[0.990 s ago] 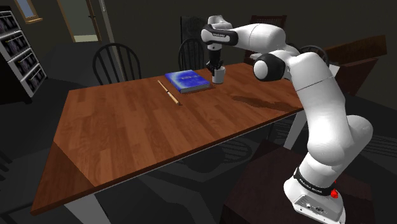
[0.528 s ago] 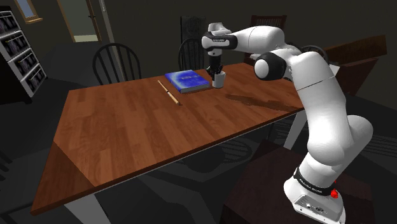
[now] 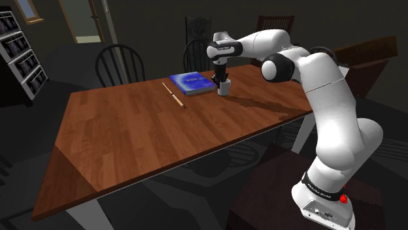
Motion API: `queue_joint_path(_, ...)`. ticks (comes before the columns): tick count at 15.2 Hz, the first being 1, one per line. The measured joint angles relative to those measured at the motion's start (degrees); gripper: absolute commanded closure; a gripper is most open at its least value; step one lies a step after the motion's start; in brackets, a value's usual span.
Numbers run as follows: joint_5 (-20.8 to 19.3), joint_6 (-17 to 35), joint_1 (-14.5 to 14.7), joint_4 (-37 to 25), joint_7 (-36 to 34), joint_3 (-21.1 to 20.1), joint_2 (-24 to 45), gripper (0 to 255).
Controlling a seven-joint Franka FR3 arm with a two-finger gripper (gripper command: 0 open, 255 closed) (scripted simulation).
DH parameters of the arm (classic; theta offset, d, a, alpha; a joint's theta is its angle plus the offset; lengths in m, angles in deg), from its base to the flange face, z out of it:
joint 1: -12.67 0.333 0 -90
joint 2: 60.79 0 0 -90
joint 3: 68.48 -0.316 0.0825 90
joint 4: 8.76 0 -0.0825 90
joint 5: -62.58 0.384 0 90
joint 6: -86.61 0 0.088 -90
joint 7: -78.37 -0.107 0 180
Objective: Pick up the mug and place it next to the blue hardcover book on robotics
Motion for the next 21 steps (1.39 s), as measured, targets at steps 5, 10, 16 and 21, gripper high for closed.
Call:
queue_joint_path(5, 0.04, 1.79, -0.06, 1.11, 0.01, -0.02, 0.67, 255)
queue_joint_path(10, 0.04, 1.92, -0.04, 1.25, -0.01, -0.02, 0.64, 0)
queue_joint_path(16, 0.03, 1.92, -0.04, 1.23, -0.01, -0.02, 0.64, 0)
queue_joint_path(21, 0.01, -4.56, 0.01, -5.12, -0.09, -0.02, 0.41, 0)
